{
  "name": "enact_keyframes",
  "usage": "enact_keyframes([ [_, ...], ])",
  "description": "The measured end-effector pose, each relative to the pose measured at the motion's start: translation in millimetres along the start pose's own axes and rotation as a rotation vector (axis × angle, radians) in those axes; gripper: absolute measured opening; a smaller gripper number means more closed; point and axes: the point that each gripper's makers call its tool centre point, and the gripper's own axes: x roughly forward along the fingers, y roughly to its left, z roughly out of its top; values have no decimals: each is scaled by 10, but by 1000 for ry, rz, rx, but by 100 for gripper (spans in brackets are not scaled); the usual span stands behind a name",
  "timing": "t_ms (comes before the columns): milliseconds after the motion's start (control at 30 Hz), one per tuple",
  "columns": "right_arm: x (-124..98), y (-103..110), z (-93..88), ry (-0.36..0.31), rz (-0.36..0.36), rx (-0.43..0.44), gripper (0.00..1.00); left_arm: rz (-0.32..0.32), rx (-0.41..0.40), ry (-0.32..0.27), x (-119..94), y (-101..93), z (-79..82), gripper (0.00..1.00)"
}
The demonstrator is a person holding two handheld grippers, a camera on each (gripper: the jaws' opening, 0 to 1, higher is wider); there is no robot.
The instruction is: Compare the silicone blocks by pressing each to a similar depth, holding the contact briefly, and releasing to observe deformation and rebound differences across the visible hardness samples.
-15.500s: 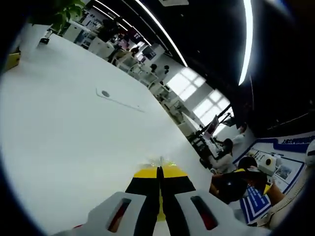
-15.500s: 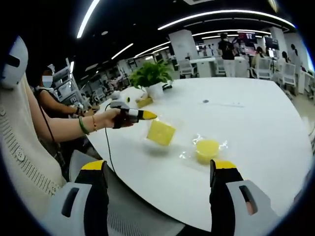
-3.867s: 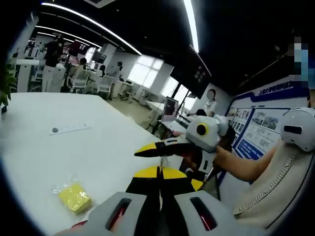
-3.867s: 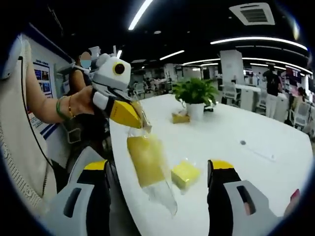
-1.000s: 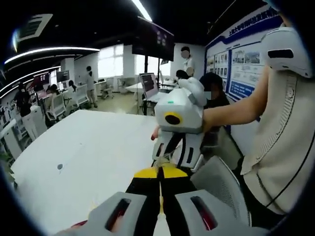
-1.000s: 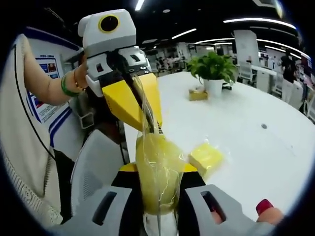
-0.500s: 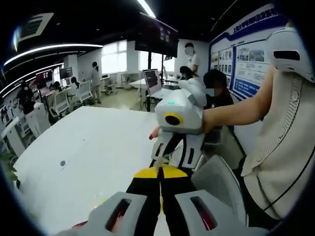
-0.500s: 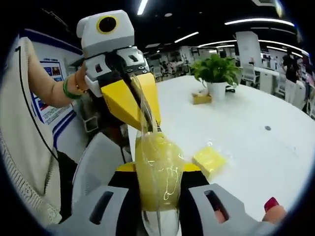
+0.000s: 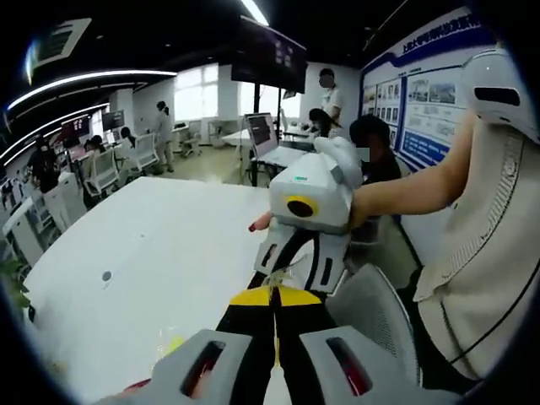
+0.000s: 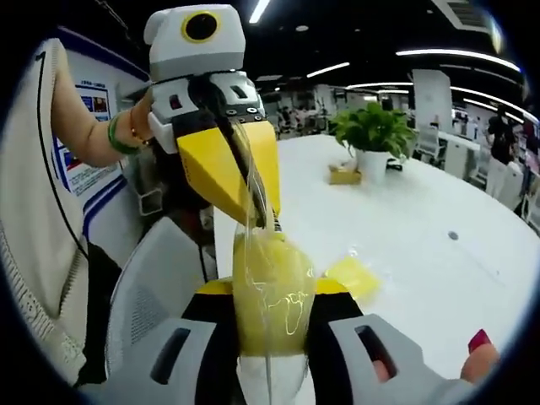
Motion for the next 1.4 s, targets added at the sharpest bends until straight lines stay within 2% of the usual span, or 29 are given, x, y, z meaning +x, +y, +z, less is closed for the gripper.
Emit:
enact_keyframes([
  [633,4,15,-53,7,-24,34,30,-16,-7,35,44,-35,-56,0],
  [767,-9,25,-23,-15,-32,46,38,-22,-5,41,58,-37,-69,0],
  [933,-47,8,-65,-7,-56,67,44,-25,-20,34,74,-13,-64,0],
  [967,-53,6,-69,-7,-59,69,45,-8,-10,29,78,19,-58,0],
  [1100,-145,-25,-92,-20,-101,95,51,-13,-35,41,124,72,-111,0],
  [1133,-219,-48,-89,-39,-134,118,52,13,-19,33,137,125,-116,0],
  [1200,-312,-84,-75,-69,-174,148,59,-4,-37,45,164,133,-152,0],
  [1267,-461,-148,-85,-99,-235,173,64,6,-54,48,207,200,-201,0],
  [1400,-789,-232,-178,-124,-326,236,66,16,-89,47,307,312,-297,0],
])
